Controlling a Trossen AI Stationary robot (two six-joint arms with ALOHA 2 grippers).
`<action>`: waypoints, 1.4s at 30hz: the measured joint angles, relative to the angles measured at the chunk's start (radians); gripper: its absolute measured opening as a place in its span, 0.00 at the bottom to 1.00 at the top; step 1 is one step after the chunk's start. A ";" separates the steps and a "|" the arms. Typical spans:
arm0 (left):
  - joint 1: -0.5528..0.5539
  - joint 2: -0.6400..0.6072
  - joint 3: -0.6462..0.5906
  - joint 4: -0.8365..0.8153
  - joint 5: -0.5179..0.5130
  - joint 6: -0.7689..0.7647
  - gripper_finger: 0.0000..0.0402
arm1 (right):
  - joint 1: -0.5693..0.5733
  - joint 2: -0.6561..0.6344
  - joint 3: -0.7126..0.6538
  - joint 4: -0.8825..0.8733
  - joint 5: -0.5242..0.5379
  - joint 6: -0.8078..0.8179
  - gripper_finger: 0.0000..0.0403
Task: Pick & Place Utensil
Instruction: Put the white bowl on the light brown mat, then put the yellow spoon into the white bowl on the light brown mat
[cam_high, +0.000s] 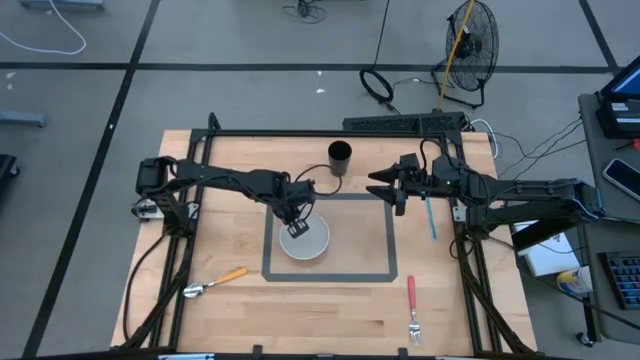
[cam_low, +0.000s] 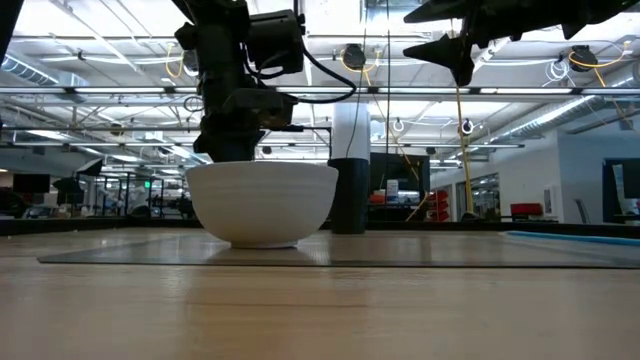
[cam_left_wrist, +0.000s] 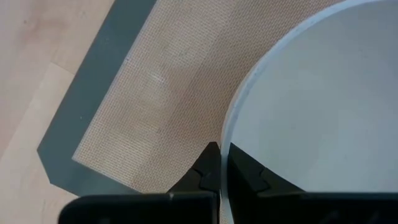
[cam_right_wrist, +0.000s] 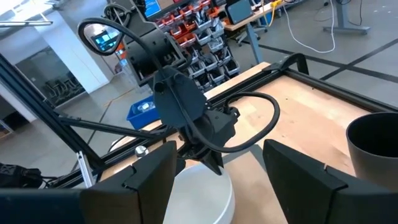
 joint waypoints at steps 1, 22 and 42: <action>0.000 0.000 0.000 0.000 0.000 -0.001 0.02 | 0.000 0.000 0.000 0.000 0.000 0.000 0.59; 0.000 0.001 -0.001 0.052 0.007 -0.007 0.25 | -0.001 0.000 0.000 0.000 0.001 -0.012 0.59; 0.036 -0.084 -0.002 0.040 -0.067 0.015 0.37 | -0.001 0.000 0.000 -0.001 0.001 -0.019 0.59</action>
